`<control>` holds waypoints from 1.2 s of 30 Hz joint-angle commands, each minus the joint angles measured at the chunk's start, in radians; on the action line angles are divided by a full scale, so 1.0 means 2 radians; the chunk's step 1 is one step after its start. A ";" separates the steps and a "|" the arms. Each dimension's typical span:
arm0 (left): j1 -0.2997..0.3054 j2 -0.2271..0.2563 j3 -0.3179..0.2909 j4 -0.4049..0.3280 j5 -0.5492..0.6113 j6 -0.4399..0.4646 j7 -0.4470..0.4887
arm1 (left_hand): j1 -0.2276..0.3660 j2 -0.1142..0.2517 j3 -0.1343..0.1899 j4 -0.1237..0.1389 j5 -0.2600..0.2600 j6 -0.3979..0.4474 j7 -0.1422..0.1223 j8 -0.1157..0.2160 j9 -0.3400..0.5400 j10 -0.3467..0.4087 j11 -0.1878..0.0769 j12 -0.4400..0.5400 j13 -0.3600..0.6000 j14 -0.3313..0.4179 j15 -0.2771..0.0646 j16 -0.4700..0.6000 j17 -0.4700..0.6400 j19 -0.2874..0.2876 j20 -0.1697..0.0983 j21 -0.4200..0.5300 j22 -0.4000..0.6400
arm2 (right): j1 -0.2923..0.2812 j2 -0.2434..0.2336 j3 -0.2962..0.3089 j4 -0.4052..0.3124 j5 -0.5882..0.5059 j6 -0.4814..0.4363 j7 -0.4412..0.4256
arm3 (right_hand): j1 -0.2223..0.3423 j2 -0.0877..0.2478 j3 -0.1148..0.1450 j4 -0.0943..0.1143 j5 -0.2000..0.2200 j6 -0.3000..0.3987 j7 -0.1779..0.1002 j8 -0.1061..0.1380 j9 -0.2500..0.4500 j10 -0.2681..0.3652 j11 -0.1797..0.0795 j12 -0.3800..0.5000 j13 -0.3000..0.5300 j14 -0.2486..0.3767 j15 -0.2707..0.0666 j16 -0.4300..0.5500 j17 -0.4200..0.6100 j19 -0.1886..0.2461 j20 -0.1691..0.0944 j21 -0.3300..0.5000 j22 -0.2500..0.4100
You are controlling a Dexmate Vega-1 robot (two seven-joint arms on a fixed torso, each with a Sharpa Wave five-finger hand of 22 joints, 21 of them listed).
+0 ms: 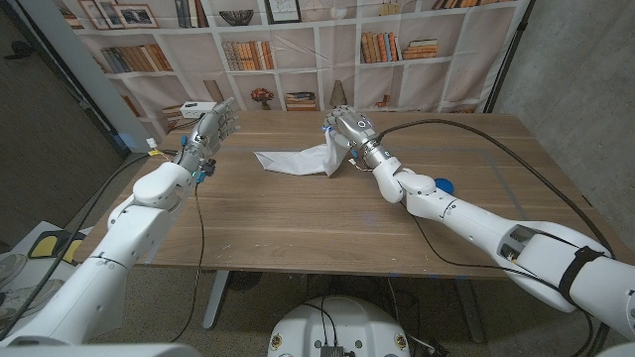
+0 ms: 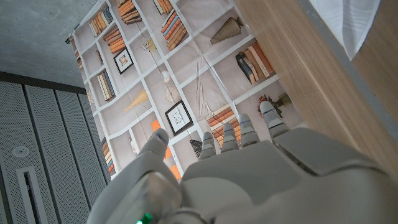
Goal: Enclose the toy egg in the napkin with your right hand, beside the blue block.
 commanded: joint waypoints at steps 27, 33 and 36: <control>0.012 -0.006 -0.014 -0.007 0.004 0.017 0.019 | -0.007 0.001 0.005 -0.001 0.002 0.002 -0.002 0.001 0.000 0.001 0.005 0.003 0.001 0.000 0.004 0.000 0.001 0.003 0.001 -0.002 0.002 | 0.153 0.168 -0.184 0.353 0.101 0.059 0.091 | -0.054 -0.019 -0.021 0.029 -0.013 -0.083 0.006 -0.053 0.000 -0.085 0.023 -0.041 -0.010 -0.032 -0.044 -0.026 0.006 -0.016 0.023 -0.014 0.001; 0.002 -0.007 -0.007 0.001 0.005 0.015 0.013 | -0.007 0.001 0.005 -0.001 0.002 0.002 -0.002 0.001 0.000 0.001 0.004 0.003 0.001 0.000 0.004 0.000 0.001 0.004 0.001 -0.002 0.002 | 0.157 0.163 -0.190 0.351 0.122 0.066 0.090 | -0.100 -0.039 -0.047 0.037 -0.004 -0.284 -0.015 -0.147 -0.001 -0.192 0.040 -0.092 -0.012 -0.058 -0.031 -0.035 0.004 -0.033 0.033 -0.028 0.003; 0.000 -0.007 -0.006 0.001 0.006 0.014 0.013 | -0.007 0.000 0.005 -0.001 0.002 0.002 -0.002 0.001 0.000 0.000 0.006 0.003 0.001 0.000 0.004 0.000 0.001 0.004 0.001 -0.003 0.002 | 0.159 0.159 -0.191 0.351 0.127 0.071 0.090 | -0.115 -0.044 -0.057 0.040 -0.002 -0.342 -0.008 -0.158 -0.001 -0.221 0.043 -0.105 -0.011 -0.078 -0.024 -0.036 0.006 -0.038 0.038 -0.033 0.003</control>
